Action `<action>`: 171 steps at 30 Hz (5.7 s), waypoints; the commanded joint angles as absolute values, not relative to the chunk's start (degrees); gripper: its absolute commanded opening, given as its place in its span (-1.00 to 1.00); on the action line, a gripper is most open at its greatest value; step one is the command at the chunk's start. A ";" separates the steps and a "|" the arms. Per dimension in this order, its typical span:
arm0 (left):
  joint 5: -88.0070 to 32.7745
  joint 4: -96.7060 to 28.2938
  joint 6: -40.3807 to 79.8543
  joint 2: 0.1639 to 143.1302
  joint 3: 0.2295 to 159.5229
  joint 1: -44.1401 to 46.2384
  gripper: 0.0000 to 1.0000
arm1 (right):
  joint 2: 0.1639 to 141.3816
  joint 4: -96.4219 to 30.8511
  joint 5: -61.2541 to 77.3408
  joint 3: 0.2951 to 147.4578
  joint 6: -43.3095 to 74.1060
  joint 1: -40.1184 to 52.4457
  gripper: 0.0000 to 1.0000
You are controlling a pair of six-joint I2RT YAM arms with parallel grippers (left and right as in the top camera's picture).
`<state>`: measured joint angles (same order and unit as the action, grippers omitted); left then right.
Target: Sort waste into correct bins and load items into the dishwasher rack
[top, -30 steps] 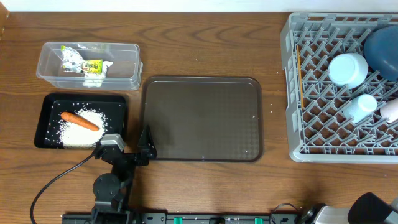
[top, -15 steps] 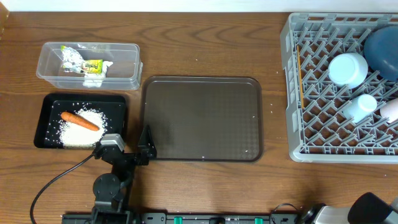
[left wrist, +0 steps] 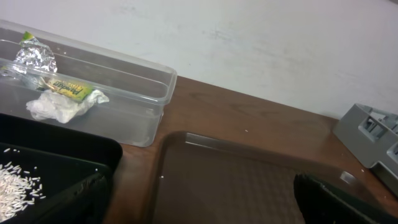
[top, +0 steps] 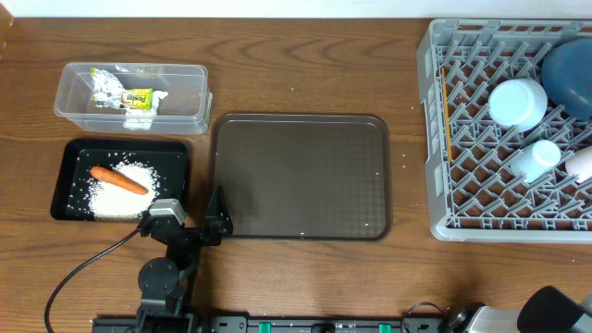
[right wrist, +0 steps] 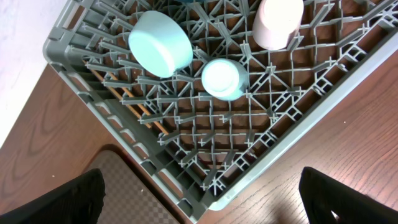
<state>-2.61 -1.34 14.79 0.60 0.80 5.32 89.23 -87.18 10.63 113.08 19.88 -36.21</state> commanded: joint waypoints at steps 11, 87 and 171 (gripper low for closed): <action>-0.78 -4.08 14.66 0.23 0.23 5.43 0.96 | 89.36 -87.18 10.48 113.23 19.00 -35.94 0.98; -0.78 -4.08 14.66 0.23 0.23 5.43 0.96 | 1.67 -32.84 21.21 26.17 18.98 -1.13 0.99; -0.78 -4.08 14.66 0.23 0.23 5.43 0.96 | 0.27 -4.05 -2.76 0.30 -5.63 1.04 0.98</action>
